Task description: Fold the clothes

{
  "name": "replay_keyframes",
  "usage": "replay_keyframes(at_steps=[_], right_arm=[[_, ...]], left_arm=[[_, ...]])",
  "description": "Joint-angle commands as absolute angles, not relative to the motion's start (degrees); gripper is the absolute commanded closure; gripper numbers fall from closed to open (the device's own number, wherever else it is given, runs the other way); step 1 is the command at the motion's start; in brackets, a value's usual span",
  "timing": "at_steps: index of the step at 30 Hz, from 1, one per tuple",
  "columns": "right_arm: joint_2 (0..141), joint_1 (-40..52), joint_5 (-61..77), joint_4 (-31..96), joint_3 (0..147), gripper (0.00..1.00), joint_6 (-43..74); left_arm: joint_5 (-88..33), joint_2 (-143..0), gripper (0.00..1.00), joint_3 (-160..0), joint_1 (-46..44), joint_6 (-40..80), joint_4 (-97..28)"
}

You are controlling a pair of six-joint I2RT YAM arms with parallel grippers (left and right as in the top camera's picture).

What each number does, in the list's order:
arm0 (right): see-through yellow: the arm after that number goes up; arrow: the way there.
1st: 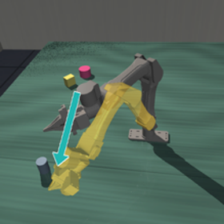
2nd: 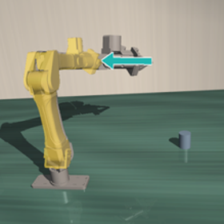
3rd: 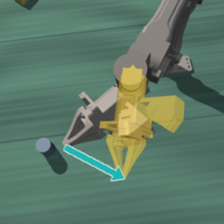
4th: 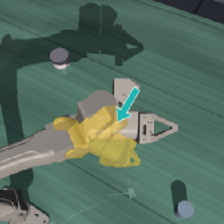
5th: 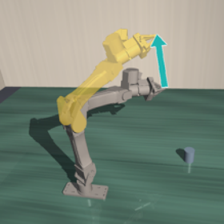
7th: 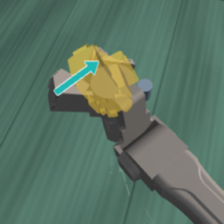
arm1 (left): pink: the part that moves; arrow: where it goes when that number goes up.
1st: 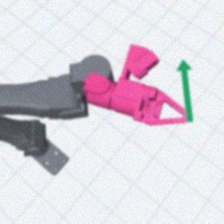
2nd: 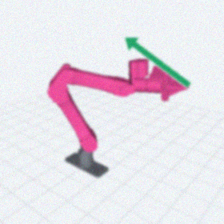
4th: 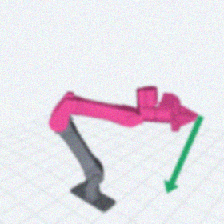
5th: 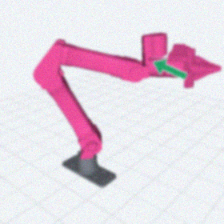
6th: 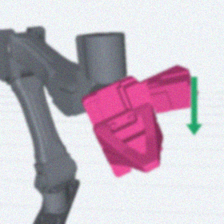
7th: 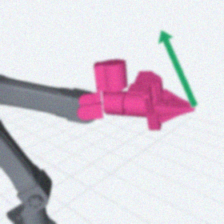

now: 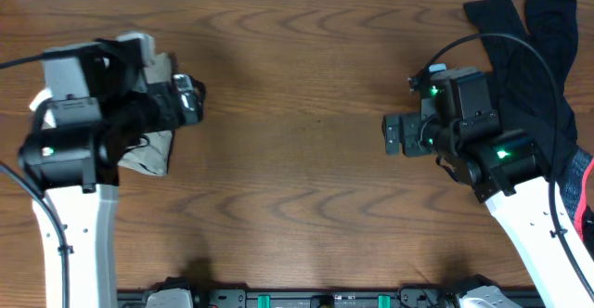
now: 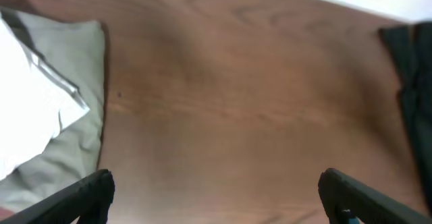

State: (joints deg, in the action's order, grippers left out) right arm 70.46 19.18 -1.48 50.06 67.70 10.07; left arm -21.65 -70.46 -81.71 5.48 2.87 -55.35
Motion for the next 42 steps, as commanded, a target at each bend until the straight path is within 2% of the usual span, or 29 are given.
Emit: replay_keyframes(at_steps=[1, 9, 18, 23, 29, 30, 32, 37, 42], right_arm=[[70.57, 18.65, -5.17, 46.63, 67.79, 0.01, 10.02], [70.67, 13.41, -5.76, 40.07, 67.79, 0.01, 10.24], [63.46, 12.19, -8.49, 53.60, 67.79, 0.01, 15.35], [53.21, 12.97, -9.21, 59.64, 66.06, 0.02, 18.41], [35.81, 15.59, -12.75, 57.34, 54.13, 0.04, 18.55], [33.12, 15.57, -12.91, 56.75, 51.94, 0.01, 18.76], [28.93, 15.57, -12.19, 55.46, 48.51, 0.01, 19.92], [24.14, 15.57, -10.46, 56.62, 43.53, 0.01, 23.14], [24.23, 15.57, -10.44, 61.65, 42.28, 0.01, 23.14]], left_arm=[[-15.77, -70.98, 0.02, -82.08, 2.92, 2.26, -56.10], [-8.88, -77.06, 0.02, -80.90, -0.45, 2.20, -55.40], [-12.75, -77.73, 0.02, -80.88, -0.32, 1.63, -61.73], [-13.02, -68.64, 0.02, -79.22, -0.32, 0.19, -62.30], [-13.02, -49.28, 0.02, -68.49, -0.34, -0.84, -57.47], [-12.97, -45.74, 0.02, -65.95, -0.34, -0.82, -56.60], [-12.97, -40.03, 0.02, -61.63, -0.34, -0.82, -55.40], [-12.99, -31.57, 0.02, -57.19, -0.34, -0.82, -54.39], [-12.99, -29.78, 0.02, -57.21, -0.34, -0.82, -55.72]])
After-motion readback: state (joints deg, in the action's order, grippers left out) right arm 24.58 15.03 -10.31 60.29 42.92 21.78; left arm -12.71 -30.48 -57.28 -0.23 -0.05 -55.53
